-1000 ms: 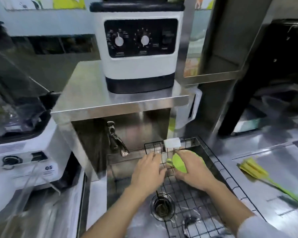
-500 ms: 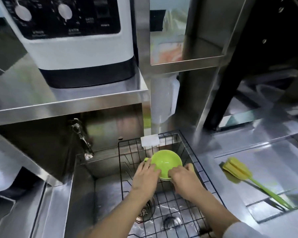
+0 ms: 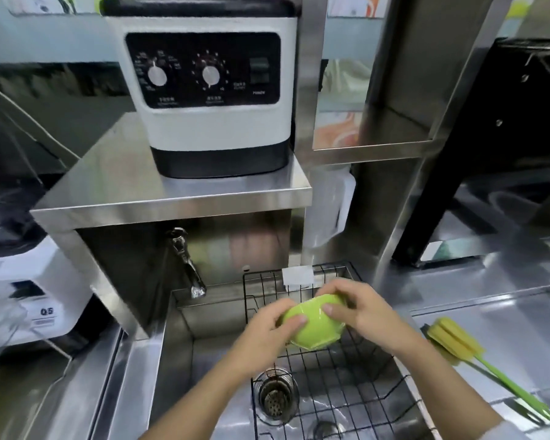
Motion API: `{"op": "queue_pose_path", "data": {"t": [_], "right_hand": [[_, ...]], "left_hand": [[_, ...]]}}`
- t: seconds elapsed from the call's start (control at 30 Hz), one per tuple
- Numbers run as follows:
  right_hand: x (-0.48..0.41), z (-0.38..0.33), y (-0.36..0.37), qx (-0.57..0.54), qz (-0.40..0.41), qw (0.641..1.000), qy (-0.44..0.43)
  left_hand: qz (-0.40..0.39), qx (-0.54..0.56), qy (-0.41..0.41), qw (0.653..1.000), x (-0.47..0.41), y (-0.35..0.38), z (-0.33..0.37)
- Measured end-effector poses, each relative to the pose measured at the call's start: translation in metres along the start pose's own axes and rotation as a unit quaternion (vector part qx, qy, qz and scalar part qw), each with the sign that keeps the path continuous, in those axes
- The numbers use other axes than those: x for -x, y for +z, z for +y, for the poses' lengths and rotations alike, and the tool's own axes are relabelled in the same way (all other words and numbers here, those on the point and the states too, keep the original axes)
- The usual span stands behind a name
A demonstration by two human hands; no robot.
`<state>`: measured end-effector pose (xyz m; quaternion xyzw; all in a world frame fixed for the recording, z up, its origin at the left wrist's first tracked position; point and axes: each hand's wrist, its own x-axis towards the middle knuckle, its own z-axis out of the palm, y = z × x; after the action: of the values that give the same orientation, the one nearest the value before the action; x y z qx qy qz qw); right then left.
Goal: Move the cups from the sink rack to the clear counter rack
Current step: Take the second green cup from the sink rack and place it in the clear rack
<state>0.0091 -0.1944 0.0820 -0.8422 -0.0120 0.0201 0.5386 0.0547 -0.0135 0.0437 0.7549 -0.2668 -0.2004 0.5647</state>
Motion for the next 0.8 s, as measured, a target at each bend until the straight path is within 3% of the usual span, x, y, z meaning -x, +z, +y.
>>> {"op": "queue_pose_path", "data": {"t": [0.1, 0.17, 0.33, 0.47, 0.67, 0.8], "right_hand": [[0.003, -0.040, 0.008, -0.132, 0.001, 0.990, -0.044], [0.004, -0.065, 0.020, -0.141, -0.023, 0.987, -0.078], [-0.002, -0.119, 0.071, 0.032, -0.112, 0.986, -0.121], [-0.012, -0.156, 0.124, 0.070, -0.168, 0.971, -0.155], [-0.021, -0.204, 0.203, 0.076, -0.200, 0.956, -0.202], [-0.025, -0.230, 0.256, 0.034, -0.168, 0.966, -0.194]], "left_hand": [[0.084, 0.126, 0.000, 0.988, 0.022, -0.021, 0.030], [0.129, 0.209, -0.001, 0.969, 0.039, -0.039, 0.047], [0.189, 0.374, -0.072, 0.905, 0.086, -0.096, 0.065], [0.232, 0.422, -0.118, 0.868, 0.134, -0.146, 0.068], [0.359, 0.355, -0.064, 0.860, 0.206, -0.208, 0.076], [0.364, 0.223, -0.052, 0.903, 0.255, -0.245, 0.086]]}}
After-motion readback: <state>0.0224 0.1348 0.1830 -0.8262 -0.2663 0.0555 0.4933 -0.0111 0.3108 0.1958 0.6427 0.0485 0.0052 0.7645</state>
